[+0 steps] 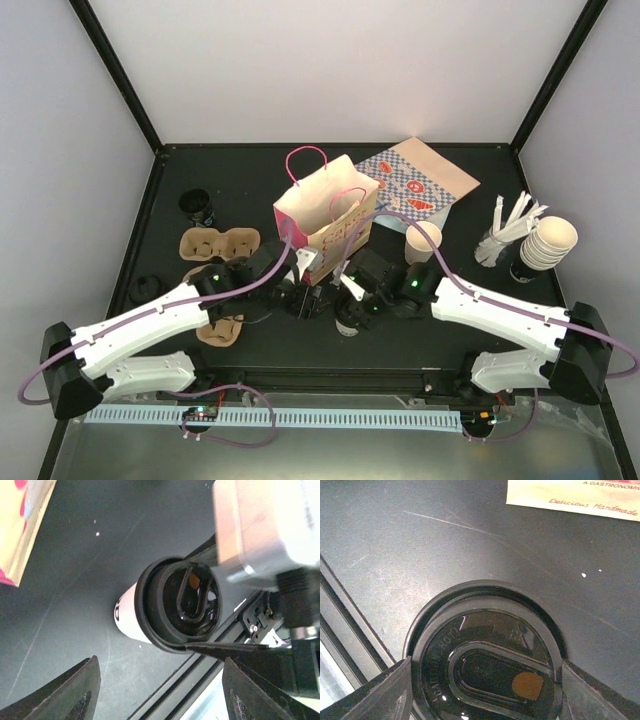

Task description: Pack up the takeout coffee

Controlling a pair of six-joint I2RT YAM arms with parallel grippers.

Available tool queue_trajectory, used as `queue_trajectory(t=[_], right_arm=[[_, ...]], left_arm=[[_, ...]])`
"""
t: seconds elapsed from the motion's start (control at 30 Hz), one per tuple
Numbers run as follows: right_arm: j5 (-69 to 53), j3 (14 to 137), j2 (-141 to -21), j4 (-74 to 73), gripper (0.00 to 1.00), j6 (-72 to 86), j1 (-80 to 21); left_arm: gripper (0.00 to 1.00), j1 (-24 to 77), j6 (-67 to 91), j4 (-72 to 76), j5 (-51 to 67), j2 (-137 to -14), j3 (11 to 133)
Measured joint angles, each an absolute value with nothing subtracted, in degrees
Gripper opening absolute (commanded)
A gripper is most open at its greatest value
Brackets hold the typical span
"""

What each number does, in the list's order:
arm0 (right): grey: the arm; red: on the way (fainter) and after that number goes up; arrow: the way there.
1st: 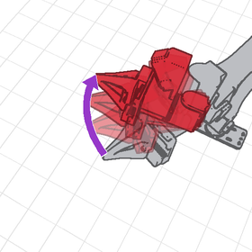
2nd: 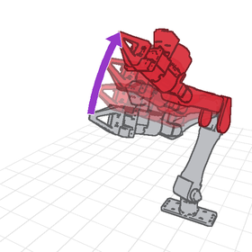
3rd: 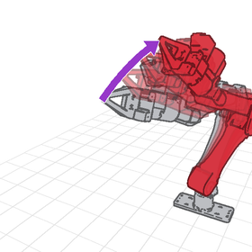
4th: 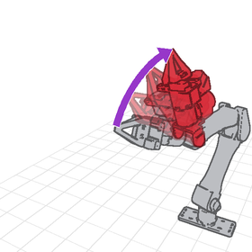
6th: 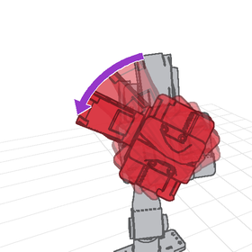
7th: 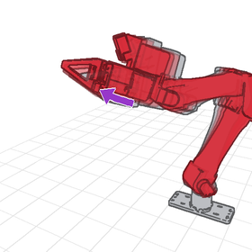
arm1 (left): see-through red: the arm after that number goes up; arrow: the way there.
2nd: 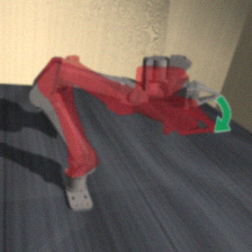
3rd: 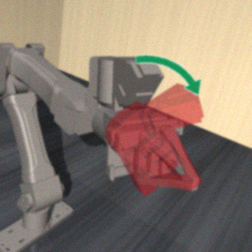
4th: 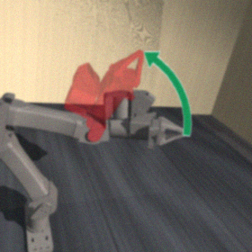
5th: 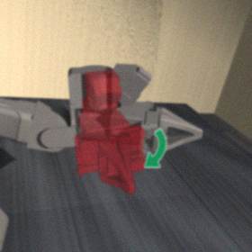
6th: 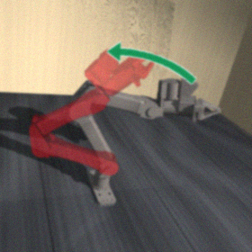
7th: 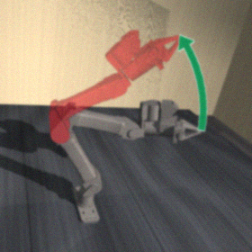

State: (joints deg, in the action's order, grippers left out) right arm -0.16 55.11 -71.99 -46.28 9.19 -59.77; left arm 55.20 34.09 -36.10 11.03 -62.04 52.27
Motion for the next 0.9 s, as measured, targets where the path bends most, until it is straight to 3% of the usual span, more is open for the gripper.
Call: queue_trajectory(t=[0.9], right_arm=[[2.42, 56.27, -75.09, -45.32, 0.82, -1.37, -64.31]], left_arm=[[0.70, 52.51, 39.48, -32.01, 13.89, -55.72, 41.28]])
